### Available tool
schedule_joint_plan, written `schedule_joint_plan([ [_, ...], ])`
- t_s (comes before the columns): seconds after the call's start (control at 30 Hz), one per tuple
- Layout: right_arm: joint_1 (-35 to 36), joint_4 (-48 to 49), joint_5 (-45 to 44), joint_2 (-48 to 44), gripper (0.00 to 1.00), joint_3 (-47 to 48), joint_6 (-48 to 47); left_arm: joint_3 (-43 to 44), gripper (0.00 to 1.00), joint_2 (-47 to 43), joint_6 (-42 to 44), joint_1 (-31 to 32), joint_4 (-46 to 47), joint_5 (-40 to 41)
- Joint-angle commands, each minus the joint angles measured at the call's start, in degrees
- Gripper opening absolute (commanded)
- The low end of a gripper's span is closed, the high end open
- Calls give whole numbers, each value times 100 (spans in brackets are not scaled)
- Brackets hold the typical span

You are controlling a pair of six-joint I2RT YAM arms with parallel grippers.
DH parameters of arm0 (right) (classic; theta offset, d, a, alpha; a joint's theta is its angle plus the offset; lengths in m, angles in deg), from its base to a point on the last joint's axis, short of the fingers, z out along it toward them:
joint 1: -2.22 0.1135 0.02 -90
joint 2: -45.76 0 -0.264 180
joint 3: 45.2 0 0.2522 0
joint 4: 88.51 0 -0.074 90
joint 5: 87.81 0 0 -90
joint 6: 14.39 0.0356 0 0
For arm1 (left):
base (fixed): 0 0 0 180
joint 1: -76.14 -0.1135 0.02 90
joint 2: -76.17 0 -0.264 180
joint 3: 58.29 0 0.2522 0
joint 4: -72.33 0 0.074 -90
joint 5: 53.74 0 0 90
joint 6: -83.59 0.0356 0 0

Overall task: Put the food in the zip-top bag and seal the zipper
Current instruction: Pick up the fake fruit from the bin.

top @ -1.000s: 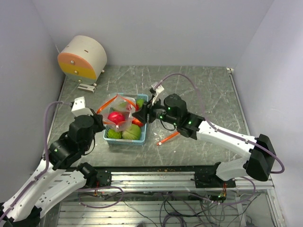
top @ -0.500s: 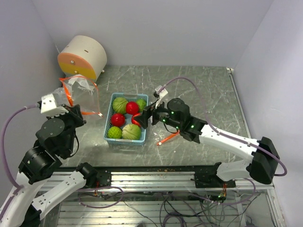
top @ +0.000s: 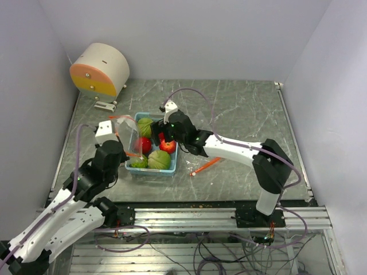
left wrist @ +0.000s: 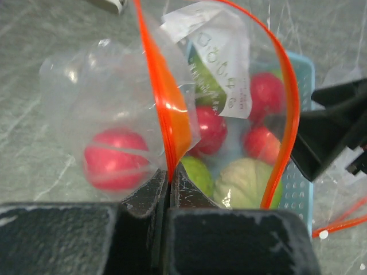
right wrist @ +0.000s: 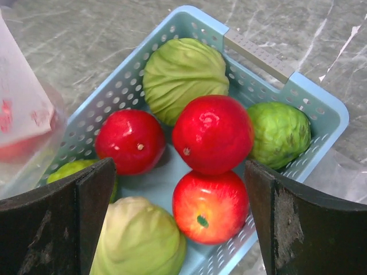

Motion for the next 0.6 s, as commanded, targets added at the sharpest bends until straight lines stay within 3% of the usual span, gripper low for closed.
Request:
schedule_joint_plan([
  [0.0,-22,-15,-453,457,94,449,-179,-32,7,139,-260,-4,447,-370],
  [0.4,-76,-224,-922,1476,89,1034,-60,86,7,-302,-177,-6,178,-250],
  [0.57,-81,-53,-983,1473,69,764,-21,96,7,-295,-160,-3,170,-235],
])
